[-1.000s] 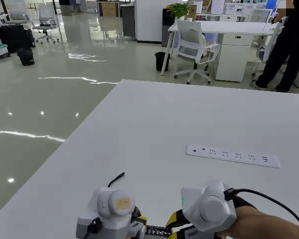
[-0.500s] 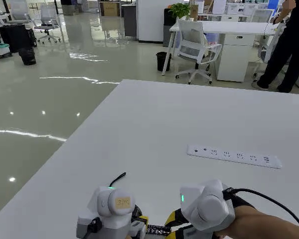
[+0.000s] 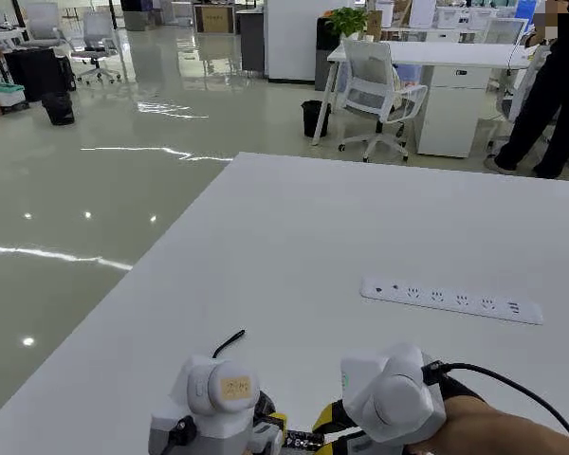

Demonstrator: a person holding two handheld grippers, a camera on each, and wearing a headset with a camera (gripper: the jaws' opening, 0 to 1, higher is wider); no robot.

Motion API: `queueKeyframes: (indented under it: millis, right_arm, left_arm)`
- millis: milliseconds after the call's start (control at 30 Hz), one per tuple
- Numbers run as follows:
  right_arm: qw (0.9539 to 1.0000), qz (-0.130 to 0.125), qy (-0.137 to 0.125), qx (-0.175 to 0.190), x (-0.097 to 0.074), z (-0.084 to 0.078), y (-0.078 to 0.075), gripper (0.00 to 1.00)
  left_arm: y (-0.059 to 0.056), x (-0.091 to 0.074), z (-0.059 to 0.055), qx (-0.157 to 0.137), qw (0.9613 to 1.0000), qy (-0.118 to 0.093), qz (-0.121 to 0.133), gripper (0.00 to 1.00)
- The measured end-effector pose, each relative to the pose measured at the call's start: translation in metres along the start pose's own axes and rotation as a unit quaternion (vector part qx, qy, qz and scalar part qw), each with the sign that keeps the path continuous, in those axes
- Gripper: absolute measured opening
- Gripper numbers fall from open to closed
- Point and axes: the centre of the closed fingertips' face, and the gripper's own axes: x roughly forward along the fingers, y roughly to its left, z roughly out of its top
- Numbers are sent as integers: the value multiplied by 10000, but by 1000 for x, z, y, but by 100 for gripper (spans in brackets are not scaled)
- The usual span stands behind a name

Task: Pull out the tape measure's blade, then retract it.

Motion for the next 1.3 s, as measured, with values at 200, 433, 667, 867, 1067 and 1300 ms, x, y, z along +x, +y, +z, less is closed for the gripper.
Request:
queueKeyframes:
  millis: [200, 433, 667, 867, 1067, 1300]
  right_arm:
    - [10000, -3, -6, 1, 2, 2, 0, 14]
    - [10000, -10, -17, -2, 5, 4, -1, 14]
    - [10000, -15, -26, -14, 6, 7, -1, 14]
    - [10000, -25, -25, -27, 8, 8, -2, 14]
    - [10000, -20, -16, -41, 10, 9, -3, 14]
    - [10000, -23, -8, -43, 12, 10, -3, 14]
  left_arm:
    - [0, 0, 0, -12, 10000, 12, -19, 56]
    - [0, -1, 0, -26, 10000, 14, -37, 57]
    - [0, -1, 0, -50, 10000, 5, -45, 57]
    - [0, -1, 0, -87, 9999, -2, -52, 57]
    - [0, 0, 0, -103, 9999, -8, -57, 57]
    - [1, 0, 0, -139, 9999, -19, -72, 57]
